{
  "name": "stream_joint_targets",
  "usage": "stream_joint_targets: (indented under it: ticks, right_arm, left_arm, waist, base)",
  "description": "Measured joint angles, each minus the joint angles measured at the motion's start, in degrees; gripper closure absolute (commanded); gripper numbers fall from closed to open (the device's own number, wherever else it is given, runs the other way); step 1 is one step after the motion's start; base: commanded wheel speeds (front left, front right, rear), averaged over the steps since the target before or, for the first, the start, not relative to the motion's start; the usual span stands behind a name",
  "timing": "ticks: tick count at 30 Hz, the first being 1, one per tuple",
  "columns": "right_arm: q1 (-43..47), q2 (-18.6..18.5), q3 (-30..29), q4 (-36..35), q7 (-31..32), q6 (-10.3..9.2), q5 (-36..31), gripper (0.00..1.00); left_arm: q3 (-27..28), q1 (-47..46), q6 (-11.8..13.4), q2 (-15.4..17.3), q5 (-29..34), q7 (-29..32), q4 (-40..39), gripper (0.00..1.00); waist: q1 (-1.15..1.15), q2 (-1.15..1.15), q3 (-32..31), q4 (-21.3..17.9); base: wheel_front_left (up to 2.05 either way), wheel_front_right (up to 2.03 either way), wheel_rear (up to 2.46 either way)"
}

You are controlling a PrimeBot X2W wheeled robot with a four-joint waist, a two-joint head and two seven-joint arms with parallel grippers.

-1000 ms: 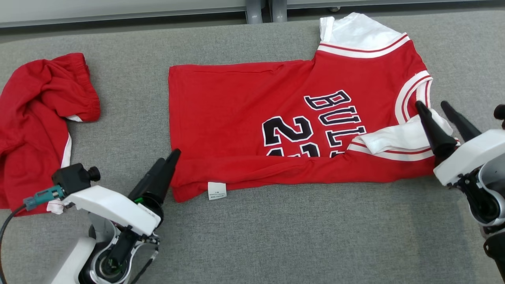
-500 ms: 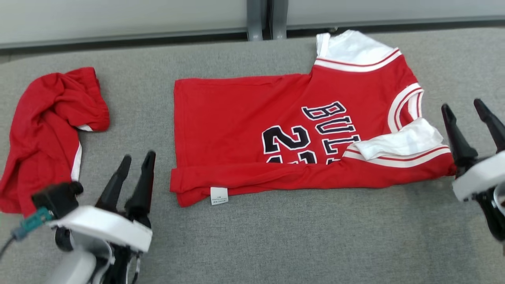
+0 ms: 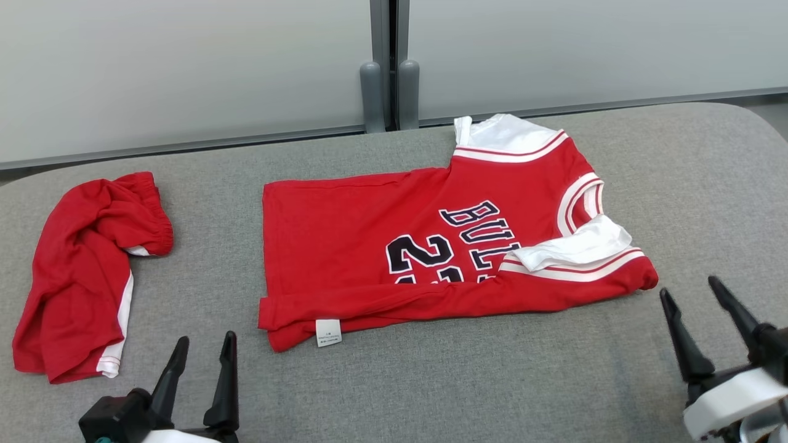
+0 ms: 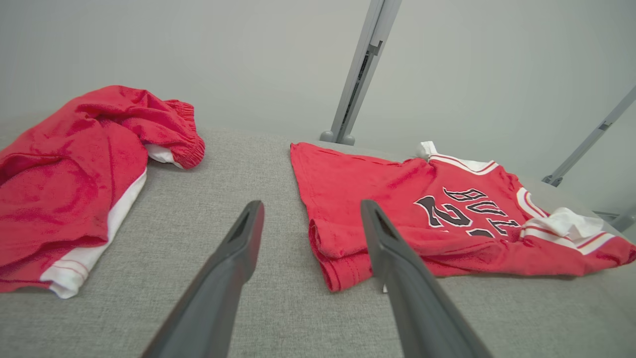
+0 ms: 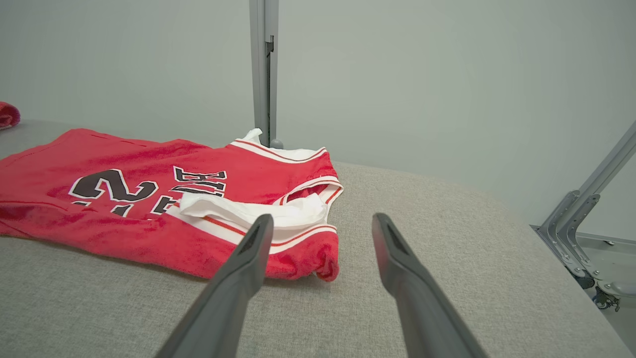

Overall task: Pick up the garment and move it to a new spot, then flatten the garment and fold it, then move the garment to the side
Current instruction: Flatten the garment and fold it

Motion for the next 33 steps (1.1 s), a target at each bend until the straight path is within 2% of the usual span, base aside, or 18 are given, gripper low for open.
stream_joint_targets:
  ticks: [2,6,9,11,19,25,33]
  right_arm:
    - [1.33,1.68,-0.66,0.93,-0.45,0.00,-0.87,0.00]
    - [2.02,4.13,-0.74,3.30,-0.53,0.00,-1.87,0.00]
    - [1.52,4.83,-1.05,4.93,-0.66,0.00,-2.03,0.00]
    - [0.26,5.02,-1.21,5.89,-0.67,0.00,-2.03,0.00]
    - [-8.38,4.82,-0.79,13.61,-0.74,0.00,-2.19,0.00]
    - [-11.67,4.13,-0.90,17.63,-0.58,0.00,-1.87,0.00]
    - [-12.91,3.80,-0.29,19.86,-0.60,0.00,-0.99,0.00]
  left_arm:
    - [2.34,1.74,-0.24,-1.79,2.44,0.00,0.33,0.00]
    - [4.11,2.71,-3.53,-4.63,4.94,-0.03,2.53,0.00]
    - [4.11,2.90,-5.58,-5.32,5.88,-0.04,5.14,0.00]
    - [3.44,2.29,-6.94,-5.72,5.60,0.11,7.25,0.00]
    - [-0.55,-5.45,-11.55,-6.78,4.36,6.83,13.65,0.00]
    - [-1.08,-8.20,-13.06,-7.58,3.10,7.83,15.92,0.00]
    - [-1.49,-9.70,-14.86,-8.04,2.11,7.83,16.64,0.00]
  waist:
    - [0.00,0.00,-0.57,-0.03]
    - [0.00,0.00,-0.88,0.33]
    - [0.00,0.00,-0.56,0.54]
    - [0.00,0.00,0.05,0.67]
    - [0.00,0.00,5.76,1.55]
    - [0.00,0.00,8.53,2.78]
    - [0.00,0.00,9.25,3.32]
  base:
    - [0.00,0.00,0.00]
    - [0.00,0.00,0.00]
    - [0.00,0.00,0.00]
    - [0.00,0.00,0.00]
    - [0.00,0.00,0.00]
    - [0.00,0.00,0.00]
    - [0.00,0.00,0.00]
